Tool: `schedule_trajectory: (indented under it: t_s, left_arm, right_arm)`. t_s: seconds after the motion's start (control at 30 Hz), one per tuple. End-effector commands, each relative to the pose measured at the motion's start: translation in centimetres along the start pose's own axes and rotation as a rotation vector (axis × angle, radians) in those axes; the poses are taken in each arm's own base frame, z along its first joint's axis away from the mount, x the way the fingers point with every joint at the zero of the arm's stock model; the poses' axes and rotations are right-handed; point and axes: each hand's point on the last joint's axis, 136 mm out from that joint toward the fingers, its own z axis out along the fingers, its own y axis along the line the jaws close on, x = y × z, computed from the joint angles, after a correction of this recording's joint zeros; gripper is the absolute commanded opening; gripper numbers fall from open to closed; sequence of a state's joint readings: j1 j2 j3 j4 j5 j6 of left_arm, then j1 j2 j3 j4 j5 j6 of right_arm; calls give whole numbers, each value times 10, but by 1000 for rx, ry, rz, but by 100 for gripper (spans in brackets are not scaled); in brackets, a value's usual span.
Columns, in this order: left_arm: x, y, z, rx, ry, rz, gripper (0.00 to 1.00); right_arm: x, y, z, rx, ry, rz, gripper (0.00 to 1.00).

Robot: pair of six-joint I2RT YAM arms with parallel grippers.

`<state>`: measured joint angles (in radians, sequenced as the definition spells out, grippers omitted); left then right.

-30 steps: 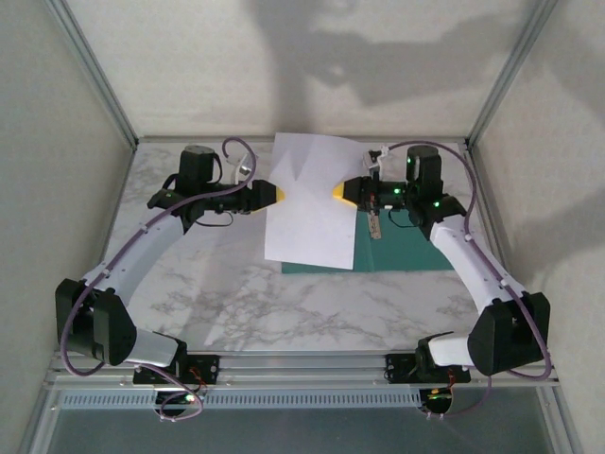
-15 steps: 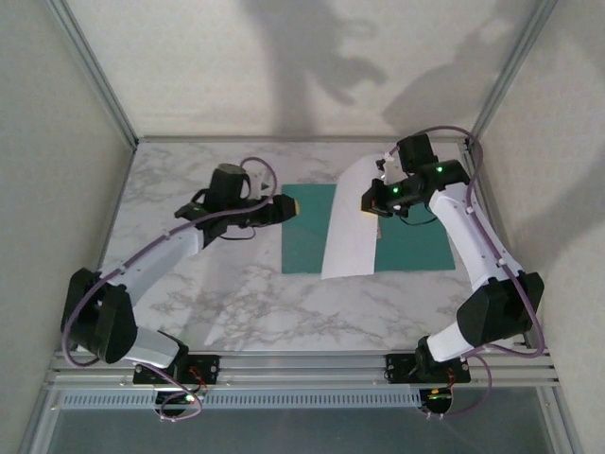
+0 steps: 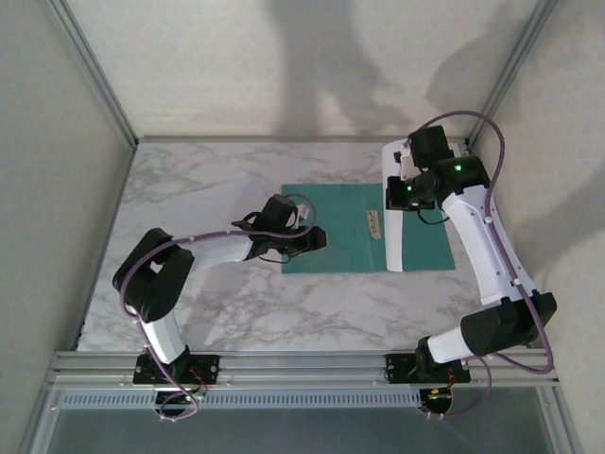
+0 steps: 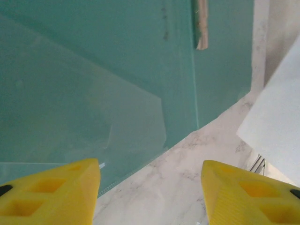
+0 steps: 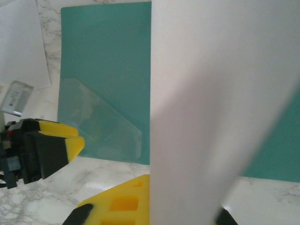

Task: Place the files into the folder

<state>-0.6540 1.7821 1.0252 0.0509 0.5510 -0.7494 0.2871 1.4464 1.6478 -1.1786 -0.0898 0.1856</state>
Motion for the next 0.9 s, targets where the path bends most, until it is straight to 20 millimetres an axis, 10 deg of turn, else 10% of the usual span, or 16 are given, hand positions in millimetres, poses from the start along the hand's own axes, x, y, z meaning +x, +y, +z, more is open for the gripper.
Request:
schedule_trajectory:
  t_s: [0.0,0.53,0.87]
  left_arm:
    - [4,8,7,-14,-15,-28,59]
    - [59,119,-20,-284,43,-160,55]
    - [65,138,-61,-301,-1,-196,56]
  right_arm:
    - [-4,11,-11,-47,-37,-66,0]
    - [-15,83,6,-359,-48,-180,0]
    - [-15,132,22,-518,-57,-264,0]
